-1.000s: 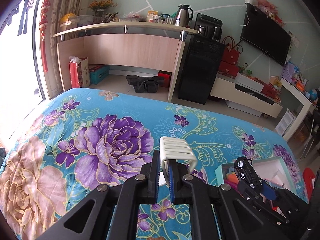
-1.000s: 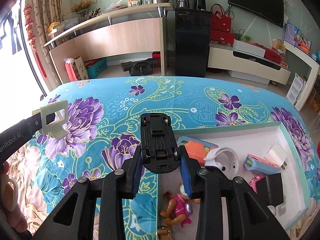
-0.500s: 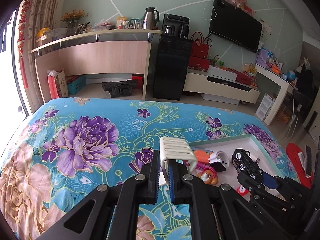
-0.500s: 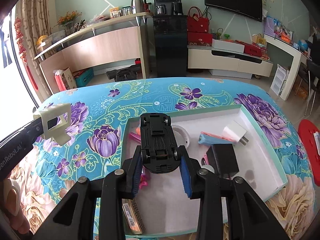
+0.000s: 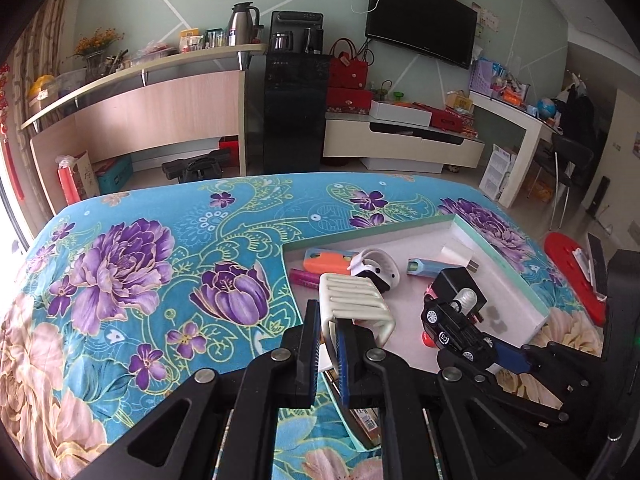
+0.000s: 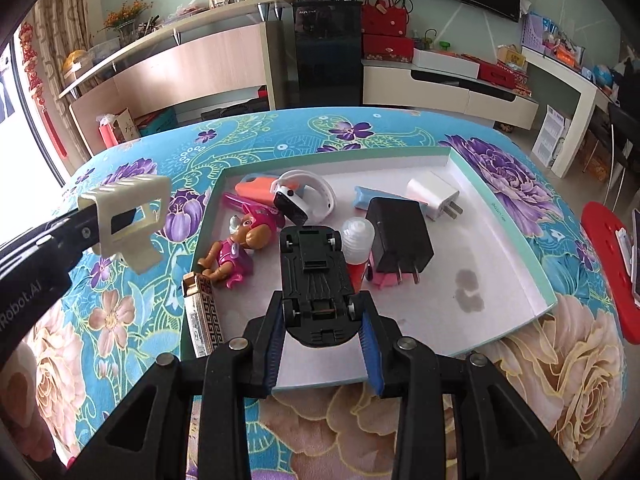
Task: Organize rigid objects
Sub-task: 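Carry the white holder with the left tool while the right carries the black car over the tray, then release the white holder in the tray with the left tool while the right sets the car there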
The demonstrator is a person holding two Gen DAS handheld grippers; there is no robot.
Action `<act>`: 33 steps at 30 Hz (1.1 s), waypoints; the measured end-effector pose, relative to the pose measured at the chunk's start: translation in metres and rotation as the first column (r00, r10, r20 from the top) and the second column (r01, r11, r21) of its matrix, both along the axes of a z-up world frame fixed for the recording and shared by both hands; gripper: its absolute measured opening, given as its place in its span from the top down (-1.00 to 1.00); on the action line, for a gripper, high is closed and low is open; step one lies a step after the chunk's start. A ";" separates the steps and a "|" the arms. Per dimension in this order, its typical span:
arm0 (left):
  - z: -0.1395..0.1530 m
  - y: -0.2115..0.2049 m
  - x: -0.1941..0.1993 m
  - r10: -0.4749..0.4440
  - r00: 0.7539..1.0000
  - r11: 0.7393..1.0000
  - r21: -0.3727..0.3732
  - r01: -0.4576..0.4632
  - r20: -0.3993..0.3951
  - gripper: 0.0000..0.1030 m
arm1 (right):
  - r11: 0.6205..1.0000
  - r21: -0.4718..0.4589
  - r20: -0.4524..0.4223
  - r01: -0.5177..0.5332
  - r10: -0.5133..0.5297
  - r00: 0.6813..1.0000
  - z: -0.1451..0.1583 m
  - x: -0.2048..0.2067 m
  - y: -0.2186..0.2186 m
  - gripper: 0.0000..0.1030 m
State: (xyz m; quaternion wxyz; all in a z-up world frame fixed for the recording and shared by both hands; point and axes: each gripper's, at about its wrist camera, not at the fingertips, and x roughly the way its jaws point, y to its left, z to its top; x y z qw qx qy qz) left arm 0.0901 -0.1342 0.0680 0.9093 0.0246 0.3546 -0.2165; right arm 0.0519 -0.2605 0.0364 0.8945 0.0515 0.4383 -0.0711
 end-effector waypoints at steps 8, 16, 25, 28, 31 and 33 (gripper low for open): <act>-0.018 -0.024 0.001 -0.047 0.998 0.999 0.020 0.047 -0.044 0.84 | 0.999 0.026 -0.012 0.027 -0.027 1.000 -0.010 -0.001 -0.015 0.30; -0.035 -0.040 0.004 -0.072 0.995 0.996 0.045 0.075 -0.073 0.83 | 0.999 0.034 -0.034 0.042 -0.041 0.999 -0.021 0.001 -0.023 0.30; -0.042 -0.048 0.003 -0.091 0.991 0.993 0.073 0.098 -0.096 0.82 | 0.999 0.039 -0.049 0.030 -0.028 0.998 -0.026 0.002 -0.024 0.30; -0.042 -0.048 0.003 -0.089 0.991 0.992 0.080 0.098 -0.103 0.82 | 0.999 0.035 -0.059 0.026 -0.023 0.998 -0.028 0.004 -0.023 0.30; -0.042 -0.047 0.003 -0.086 0.990 0.992 0.082 0.096 -0.115 0.77 | 0.999 0.031 -0.065 0.022 -0.020 0.998 -0.028 0.004 -0.022 0.30; -0.040 -0.045 0.003 -0.083 0.990 0.992 0.082 0.093 -0.112 0.74 | 0.999 0.028 -0.073 0.019 -0.017 0.997 -0.029 0.004 -0.021 0.30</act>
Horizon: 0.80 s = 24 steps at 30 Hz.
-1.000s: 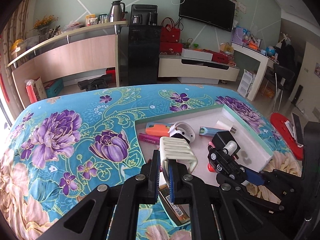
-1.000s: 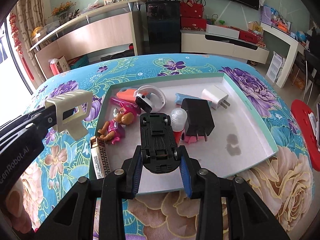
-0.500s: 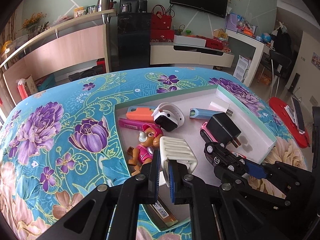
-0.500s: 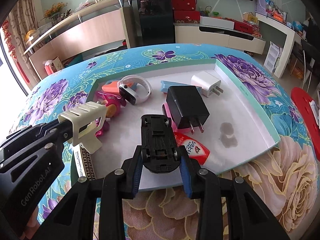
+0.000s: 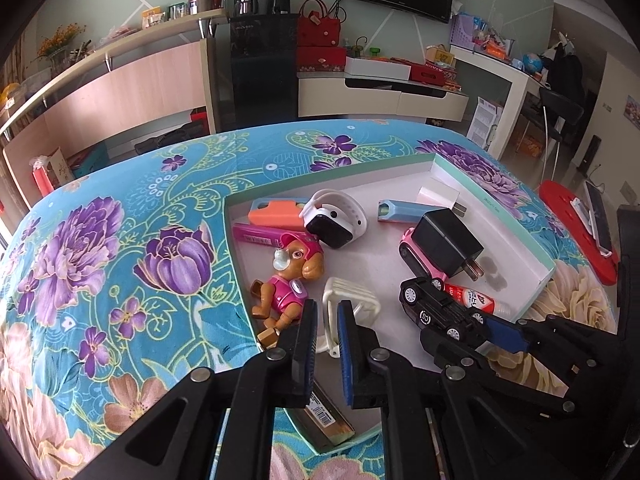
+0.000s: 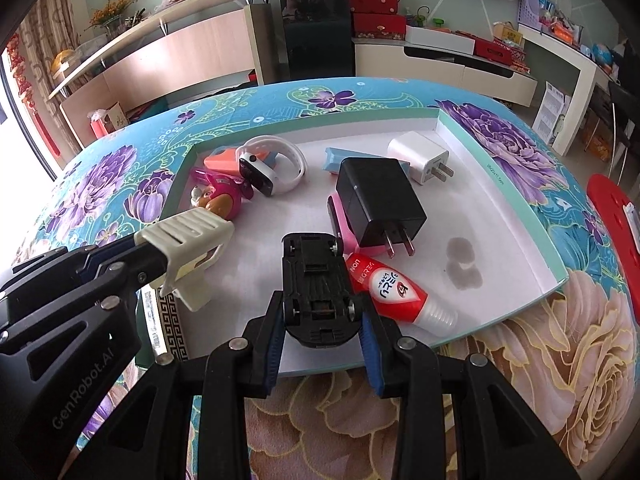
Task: Organize rigid objects
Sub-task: 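Release the white holder in the tray with the left tool while the right sets the car there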
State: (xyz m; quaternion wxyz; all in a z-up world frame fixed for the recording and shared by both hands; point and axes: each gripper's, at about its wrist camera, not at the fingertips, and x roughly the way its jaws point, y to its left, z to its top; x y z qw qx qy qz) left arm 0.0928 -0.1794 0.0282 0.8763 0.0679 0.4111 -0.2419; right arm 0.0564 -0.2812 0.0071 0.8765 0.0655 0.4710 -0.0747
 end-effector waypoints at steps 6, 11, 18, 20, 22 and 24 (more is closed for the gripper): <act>0.011 0.009 -0.004 0.013 1.000 1.000 -0.013 -0.013 0.015 0.23 | 1.000 -0.015 -0.013 0.002 -0.002 1.000 0.000 0.000 0.002 0.29; 0.020 0.024 -0.011 0.056 0.998 0.998 -0.020 -0.056 0.028 -0.30 | 0.999 -0.035 -0.020 0.002 -0.002 1.000 0.002 -0.001 0.003 0.10; 0.017 0.054 -0.016 0.145 0.989 0.989 -0.022 -0.145 0.003 -0.76 | 0.999 -0.047 -0.017 -0.001 0.000 1.000 0.005 -0.008 0.004 -0.08; 0.015 0.062 -0.018 0.169 0.986 0.985 -0.019 -0.169 0.000 -0.94 | 0.999 -0.044 -0.010 -0.004 0.003 1.000 0.006 -0.010 0.005 -0.18; 0.013 0.070 -0.020 0.191 0.982 0.981 -0.017 -0.191 -0.003 -1.00 | 0.999 -0.045 -0.007 -0.008 0.007 1.000 0.006 -0.011 0.007 -0.27; 0.010 0.077 -0.022 0.210 0.978 0.978 -0.013 -0.210 -0.011 -1.00 | 0.999 -0.052 -0.004 -0.006 0.006 1.000 0.007 -0.012 0.009 -0.30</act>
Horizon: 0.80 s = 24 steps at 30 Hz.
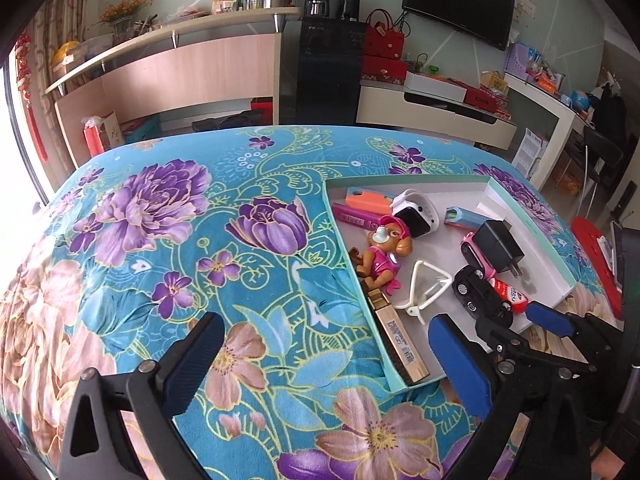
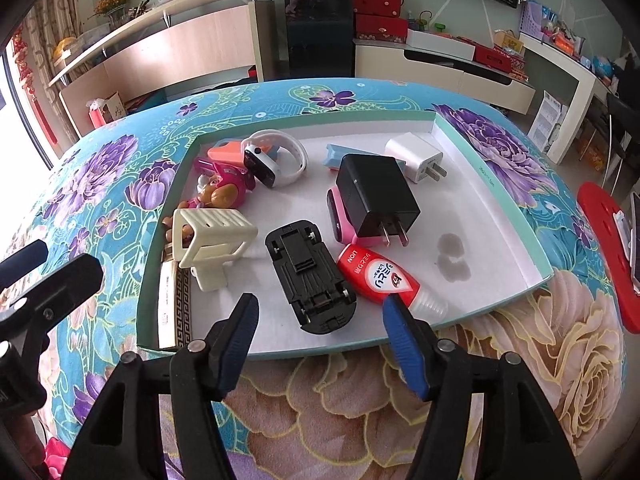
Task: Organize rigid objects
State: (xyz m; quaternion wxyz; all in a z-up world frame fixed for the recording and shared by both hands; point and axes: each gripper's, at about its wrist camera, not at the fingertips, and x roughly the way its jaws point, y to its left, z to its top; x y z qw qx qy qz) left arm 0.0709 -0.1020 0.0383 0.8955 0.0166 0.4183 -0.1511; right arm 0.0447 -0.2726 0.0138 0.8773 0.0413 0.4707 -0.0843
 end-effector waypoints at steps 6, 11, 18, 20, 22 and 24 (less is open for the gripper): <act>-0.006 0.018 -0.006 0.044 0.999 0.999 0.000 -0.044 -0.025 -1.00 | 1.000 -0.008 0.010 0.006 -0.006 1.000 0.004 -0.006 0.004 -0.32; -0.012 0.032 -0.010 0.088 0.995 0.996 -0.007 -0.088 -0.045 -1.00 | 1.000 -0.013 0.020 0.010 -0.009 1.000 0.008 -0.013 0.007 -0.64; -0.011 0.046 -0.018 0.123 0.992 0.992 0.031 -0.123 -0.012 -1.00 | 0.999 -0.033 0.020 0.008 -0.008 1.000 0.011 -0.021 0.014 -0.70; -0.010 0.049 -0.021 0.125 0.992 0.991 0.037 -0.125 -0.005 -1.00 | 0.999 -0.039 0.024 0.010 -0.009 1.000 0.012 -0.024 0.017 -0.98; -0.009 0.051 -0.024 0.126 0.992 0.991 0.039 -0.125 -0.004 -1.00 | 0.999 -0.045 0.024 0.009 -0.008 1.000 0.014 -0.028 0.020 -0.98; -0.009 0.052 -0.027 0.124 0.992 0.991 0.044 -0.124 0.001 -1.00 | 0.999 -0.048 0.021 0.007 -0.006 1.000 0.016 -0.031 0.023 -0.99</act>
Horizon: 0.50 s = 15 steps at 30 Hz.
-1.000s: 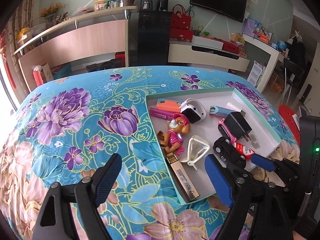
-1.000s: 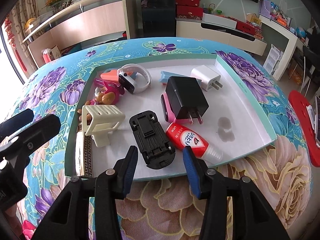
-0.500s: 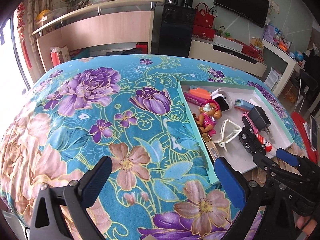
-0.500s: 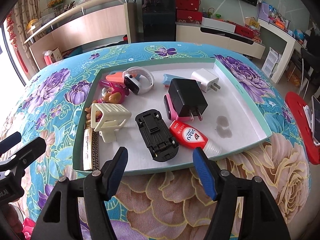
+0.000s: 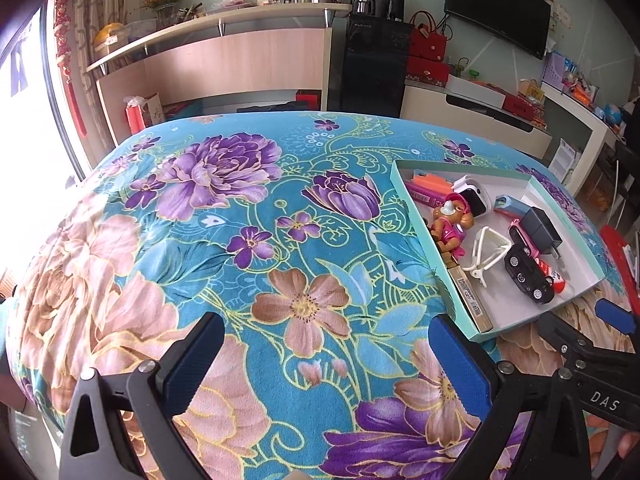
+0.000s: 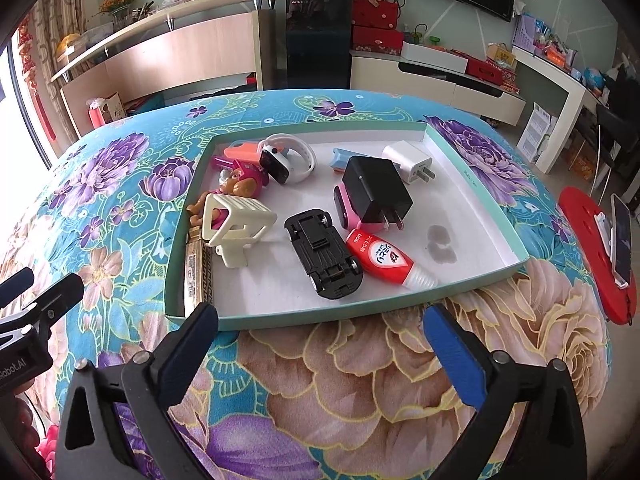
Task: Organize rigid objects
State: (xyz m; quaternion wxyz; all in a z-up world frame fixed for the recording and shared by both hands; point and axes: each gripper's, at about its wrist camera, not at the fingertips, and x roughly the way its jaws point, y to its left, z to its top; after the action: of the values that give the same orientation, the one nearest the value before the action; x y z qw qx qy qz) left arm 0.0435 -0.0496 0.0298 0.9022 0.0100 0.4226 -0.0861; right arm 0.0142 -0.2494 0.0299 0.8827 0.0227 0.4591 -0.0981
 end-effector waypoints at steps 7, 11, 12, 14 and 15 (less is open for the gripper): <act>-0.007 0.005 -0.008 0.027 1.000 0.998 0.049 -0.027 0.010 -1.00 | 1.000 0.001 -0.005 0.009 -0.009 1.000 0.002 -0.009 0.008 -0.99; -0.009 0.011 -0.011 0.051 0.999 0.997 0.059 -0.052 0.010 -1.00 | 0.999 0.018 -0.004 0.030 -0.030 1.000 0.002 -0.013 0.010 -0.99; -0.009 0.013 -0.012 0.058 0.998 0.997 0.055 -0.059 0.008 -1.00 | 0.999 0.026 -0.008 0.032 -0.032 0.999 0.001 -0.013 0.010 -0.99; -0.009 0.015 -0.014 0.060 0.998 0.997 0.042 -0.060 0.014 -1.00 | 0.998 0.043 -0.019 0.035 -0.034 0.999 0.000 -0.014 0.011 -0.99; -0.008 0.015 -0.015 0.055 0.998 0.998 0.041 -0.056 0.015 -1.00 | 0.998 0.047 -0.017 0.038 -0.037 0.999 -0.001 -0.014 0.012 -0.99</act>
State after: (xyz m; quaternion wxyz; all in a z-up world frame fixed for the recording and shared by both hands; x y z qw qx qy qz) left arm 0.0284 -0.0344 0.0214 0.9067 0.0174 0.4181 -0.0521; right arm -0.0003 -0.2374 0.0291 0.8761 0.0515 0.4680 -0.1040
